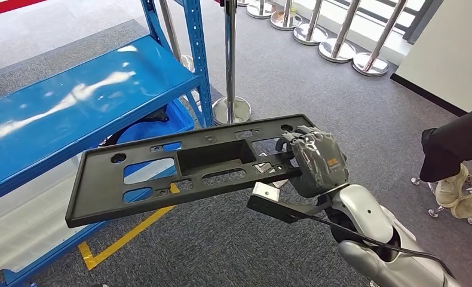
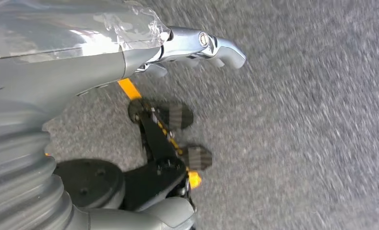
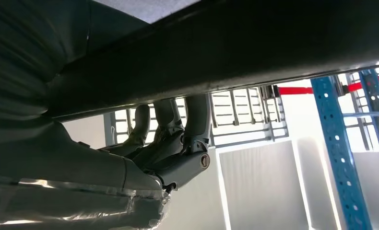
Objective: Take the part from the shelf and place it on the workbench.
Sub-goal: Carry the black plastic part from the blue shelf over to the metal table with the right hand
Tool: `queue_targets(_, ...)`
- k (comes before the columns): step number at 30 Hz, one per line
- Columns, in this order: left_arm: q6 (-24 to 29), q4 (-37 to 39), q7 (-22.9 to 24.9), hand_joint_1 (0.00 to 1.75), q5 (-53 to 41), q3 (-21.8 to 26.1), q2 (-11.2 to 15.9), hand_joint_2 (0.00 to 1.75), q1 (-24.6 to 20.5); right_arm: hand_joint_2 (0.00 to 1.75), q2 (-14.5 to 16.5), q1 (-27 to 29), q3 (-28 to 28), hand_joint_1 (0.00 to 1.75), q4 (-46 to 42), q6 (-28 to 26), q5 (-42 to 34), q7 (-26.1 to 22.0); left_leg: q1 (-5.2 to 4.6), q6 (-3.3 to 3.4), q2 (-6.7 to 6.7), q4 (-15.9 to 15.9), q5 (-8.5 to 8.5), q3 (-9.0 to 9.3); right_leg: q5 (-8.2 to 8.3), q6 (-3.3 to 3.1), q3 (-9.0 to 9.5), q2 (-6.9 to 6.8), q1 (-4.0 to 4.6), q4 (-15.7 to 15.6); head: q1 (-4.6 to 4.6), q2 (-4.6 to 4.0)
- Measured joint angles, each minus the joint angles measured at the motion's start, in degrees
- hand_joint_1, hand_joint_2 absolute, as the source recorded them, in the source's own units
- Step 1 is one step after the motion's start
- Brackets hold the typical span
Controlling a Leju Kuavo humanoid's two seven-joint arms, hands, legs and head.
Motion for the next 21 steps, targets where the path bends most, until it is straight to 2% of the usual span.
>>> queue_targets(2,0.1,0.0,0.0,0.0,0.1,0.0,0.0,1.75,0.0,1.75,0.0,-0.2,0.0,1.75,0.0,-0.1,-0.1,-0.2,0.19,0.44,0.86,-0.6,0.91,-0.39,-3.4,0.39,-2.3,-1.42,0.02,5.0,0.68,0.0)
queue_targets(4,0.1,0.0,0.0,0.0,0.1,0.0,0.0,1.75,0.1,1.75,0.1,-0.3,0.0,1.75,0.0,-0.1,-0.2,-0.2,0.17,0.58,1.62,-0.5,1.32,-1.15,-7.06,0.75,-5.25,-2.34,-0.22,12.3,1.35,0.0)
queue_targets(5,0.1,0.0,0.0,0.0,0.1,0.0,0.0,1.75,0.2,1.75,0.1,-0.3,0.0,1.75,0.0,-0.1,-0.3,-0.2,0.19,0.54,2.01,-0.3,1.42,-1.5,-7.68,0.92,-5.83,-2.55,-0.38,14.4,1.53,0.0)
queue_targets(6,0.1,0.0,0.0,0.0,0.1,0.0,0.0,1.75,0.2,1.75,0.1,-0.3,0.0,1.75,0.0,-0.1,-0.3,-0.2,0.24,0.47,2.41,-0.1,1.47,-1.8,-7.3,1.07,-5.34,-2.75,-0.53,14.4,1.76,0.0)
queue_targets(7,0.1,0.0,0.0,0.0,0.1,0.0,-0.1,1.75,0.1,1.75,0.1,-0.3,0.0,1.75,0.0,-0.1,-0.3,-0.2,0.31,0.36,2.79,0.2,1.45,-2.04,-6.04,1.18,-3.7,-3.02,-0.66,12.2,2.01,0.0)
queue_targets(9,0.1,0.0,0.0,0.0,0.1,0.0,-0.1,1.75,0.1,1.75,0.1,-0.4,0.0,1.75,0.0,-0.1,-0.4,-0.2,0.34,-0.12,3.47,0.9,1.15,-2.4,-3.47,1.12,0.92,-4.3,-0.61,4.5,2.59,0.0)
queue_targets(10,0.1,0.0,0.0,0.0,0.1,0.0,-0.1,1.75,0.1,1.75,0.1,-0.5,0.0,1.75,0.0,-0.1,-0.4,-0.2,0.26,-0.43,3.73,1.3,1.0,-2.57,-2.86,0.76,2.47,-4.78,-0.47,1.6,2.84,0.0)
queue_targets(11,0.2,0.0,0.0,0.0,0.1,-0.1,-0.1,1.75,0.1,1.75,0.1,-0.5,0.0,1.75,0.0,-0.2,-0.4,-0.2,0.16,-0.75,3.98,1.6,0.93,-2.71,-2.78,0.34,3.16,-5.08,-0.3,0.1,2.93,0.0)
queue_targets(14,0.3,0.0,0.0,0.0,0.1,-0.1,-0.1,1.75,0.0,1.75,0.1,-0.4,0.0,1.75,0.0,-0.2,-0.5,-0.1,0.17,-1.59,4.51,1.9,0.8,-2.85,-2.64,-0.98,2.9,-4.25,-0.1,-0.4,2.67,0.0)
queue_targets(16,0.3,0.0,0.0,0.0,0.1,-0.1,-0.1,1.75,-0.1,1.75,0.1,-0.5,0.0,1.75,0.0,-0.3,-0.6,0.0,0.35,-2.16,3.42,4.2,-1.05,-3.67,-2.27,-1.69,2.86,-3.75,-0.23,-0.8,2.33,0.0)
queue_targets(17,0.3,0.0,0.0,0.0,0.1,-0.1,0.0,1.75,-0.1,1.75,0.1,-0.6,0.0,1.75,0.0,-0.3,-0.6,0.0,0.41,-2.36,2.56,7.0,-2.83,-4.82,-2.14,-1.95,2.84,-3.54,-0.3,-0.9,2.02,0.0)
queue_targets(19,0.3,0.0,0.0,0.0,0.1,-0.1,-0.1,1.75,0.1,1.75,0.1,-0.6,0.0,1.75,0.0,-0.3,-0.7,0.0,0.41,-2.5,1.53,14.6,-6.43,-8.15,-2.01,-2.23,2.66,-2.92,-0.22,-0.9,1.32,0.0)
queue_targets(20,0.3,0.0,0.0,0.0,0.1,-0.1,-0.1,1.75,0.2,1.75,0.1,-0.6,0.1,1.75,0.0,-0.3,-0.7,0.0,0.41,-2.5,1.38,17.3,-7.18,-9.36,-1.96,-2.3,2.6,-2.52,-0.17,-0.9,1.13,0.0)
queue_targets(21,0.3,0.0,0.0,0.0,0.1,-0.1,-0.1,1.75,0.2,1.75,0.1,-0.6,0.1,1.75,0.0,-0.3,-0.7,0.0,0.41,-2.44,1.31,18.1,-6.79,-9.69,-1.91,-2.32,2.56,-2.07,-0.14,-0.9,0.98,0.0)
